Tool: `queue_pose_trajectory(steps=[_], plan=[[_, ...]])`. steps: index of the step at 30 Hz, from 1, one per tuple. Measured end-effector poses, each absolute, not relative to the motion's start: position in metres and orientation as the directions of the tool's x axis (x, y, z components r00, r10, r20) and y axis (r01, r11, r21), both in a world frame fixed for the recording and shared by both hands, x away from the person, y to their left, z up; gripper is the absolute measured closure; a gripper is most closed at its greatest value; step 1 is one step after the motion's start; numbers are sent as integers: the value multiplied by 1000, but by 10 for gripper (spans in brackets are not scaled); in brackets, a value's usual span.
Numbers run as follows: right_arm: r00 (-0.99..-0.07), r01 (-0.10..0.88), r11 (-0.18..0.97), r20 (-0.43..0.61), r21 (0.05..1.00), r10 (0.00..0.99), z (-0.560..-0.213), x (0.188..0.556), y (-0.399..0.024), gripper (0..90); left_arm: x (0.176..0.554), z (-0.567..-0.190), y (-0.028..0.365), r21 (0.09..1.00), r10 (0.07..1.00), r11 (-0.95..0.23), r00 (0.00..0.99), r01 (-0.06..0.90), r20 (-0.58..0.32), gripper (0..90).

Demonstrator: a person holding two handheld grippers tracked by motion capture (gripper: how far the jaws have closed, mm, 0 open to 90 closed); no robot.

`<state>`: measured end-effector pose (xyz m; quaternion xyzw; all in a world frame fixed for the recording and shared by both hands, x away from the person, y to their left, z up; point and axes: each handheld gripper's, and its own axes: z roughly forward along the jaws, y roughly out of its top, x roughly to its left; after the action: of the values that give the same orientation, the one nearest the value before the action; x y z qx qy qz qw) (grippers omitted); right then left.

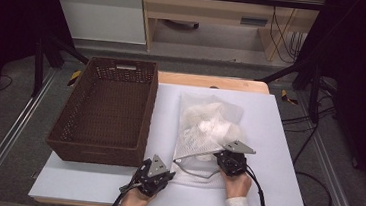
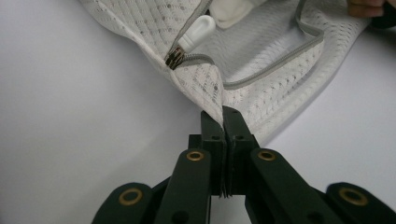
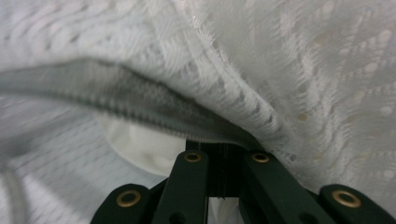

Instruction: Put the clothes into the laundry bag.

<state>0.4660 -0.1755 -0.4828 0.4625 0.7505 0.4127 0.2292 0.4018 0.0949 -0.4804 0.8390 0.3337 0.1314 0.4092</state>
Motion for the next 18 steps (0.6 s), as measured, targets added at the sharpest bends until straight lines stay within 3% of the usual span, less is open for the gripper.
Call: queue_pose_trajectory(steps=[4,8,13,18], plan=[[-369,496,203,-6,844,929,-486,481,-178,900,400,-479,96,776,665,-445,745,447,-48,881],[-371,511,169,39,843,928,-484,481,-183,897,402,-481,96,773,663,-446,747,452,-54,880],[-425,480,163,66,862,903,-468,449,-200,698,403,-482,96,775,669,-439,741,455,-57,875],[-411,431,163,32,888,911,-461,419,-223,576,403,-482,96,778,671,-429,738,459,-65,872]])
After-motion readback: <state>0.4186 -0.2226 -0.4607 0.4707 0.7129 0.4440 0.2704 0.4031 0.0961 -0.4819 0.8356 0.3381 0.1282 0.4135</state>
